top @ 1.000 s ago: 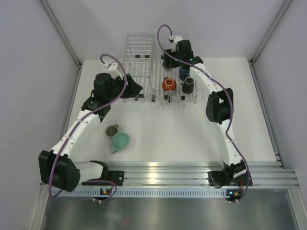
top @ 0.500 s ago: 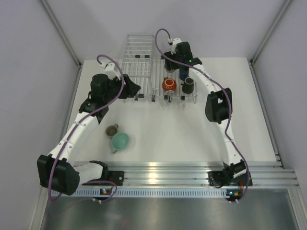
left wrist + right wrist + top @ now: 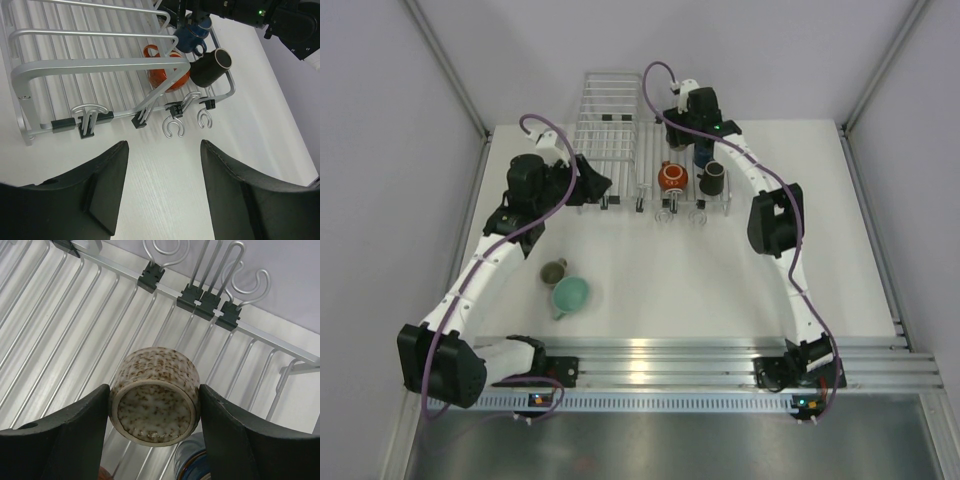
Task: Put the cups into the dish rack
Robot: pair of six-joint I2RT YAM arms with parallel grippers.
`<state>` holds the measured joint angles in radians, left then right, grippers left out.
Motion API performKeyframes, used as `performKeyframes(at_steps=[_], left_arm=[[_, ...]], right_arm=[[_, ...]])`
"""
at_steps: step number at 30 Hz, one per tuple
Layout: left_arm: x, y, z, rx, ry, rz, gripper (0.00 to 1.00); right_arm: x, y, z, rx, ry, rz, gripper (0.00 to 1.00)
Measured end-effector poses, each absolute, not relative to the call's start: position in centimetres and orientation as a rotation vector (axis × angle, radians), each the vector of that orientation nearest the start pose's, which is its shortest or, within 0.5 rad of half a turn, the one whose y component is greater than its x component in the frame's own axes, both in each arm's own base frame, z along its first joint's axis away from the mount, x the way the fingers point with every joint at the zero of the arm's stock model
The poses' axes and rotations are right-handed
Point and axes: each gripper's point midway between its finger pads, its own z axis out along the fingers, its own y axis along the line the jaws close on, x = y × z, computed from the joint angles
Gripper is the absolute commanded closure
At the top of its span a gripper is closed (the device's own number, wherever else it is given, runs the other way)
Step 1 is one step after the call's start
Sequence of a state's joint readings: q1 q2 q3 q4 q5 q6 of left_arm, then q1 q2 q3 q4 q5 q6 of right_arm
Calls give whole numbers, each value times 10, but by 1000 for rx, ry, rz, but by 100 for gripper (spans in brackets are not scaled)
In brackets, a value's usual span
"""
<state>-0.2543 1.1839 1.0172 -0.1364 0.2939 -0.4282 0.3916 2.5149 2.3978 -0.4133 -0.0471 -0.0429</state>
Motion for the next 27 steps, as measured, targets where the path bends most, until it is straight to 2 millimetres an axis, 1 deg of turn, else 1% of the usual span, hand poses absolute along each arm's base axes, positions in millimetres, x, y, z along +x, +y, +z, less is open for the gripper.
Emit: performKeyframes(at_steps=[3,6,7,8,10,12,13,18,19,21,22,23,25,27], left_arm=[[358,-162,270,40,1928,-739,35],[358,-161,269,38,1928,-738,35],[358,-161,270,39,1927,-739,35],[358,-161,270,38,1928,-739,35],[358,-160,270,37,1928,-738,35],[359,-159,270,34,1927,-736,35],[359,-159,270,33,1927,-735,35],[359,-157,270,29,1926,-732,35],[359,-157,270,28,1926,-732,35],[360,-156,271,26,1924,-730,35],[360,-156,271,25,1923,-730,35],[360,-155,271,25,1923,-729,35],[360,-154,271,22,1923,-728,35],[360,-154,271,21,1923,-726,35]], right_arm=[[625,263,137,-488,2054,247,82],[626,263,136,-489,2053,241,77],[628,263,135,-489,2051,239,70],[628,263,134,-490,2050,237,64],[629,263,133,-490,2049,233,51],[630,262,133,-489,2049,230,46],[630,262,133,-488,2049,229,41],[630,261,133,-485,2050,223,32],[630,261,133,-484,2050,222,28],[630,261,133,-483,2050,220,24],[630,260,133,-481,2050,219,20],[630,260,133,-481,2050,218,18],[630,260,133,-481,2050,217,14],[631,260,133,-480,2050,216,13]])
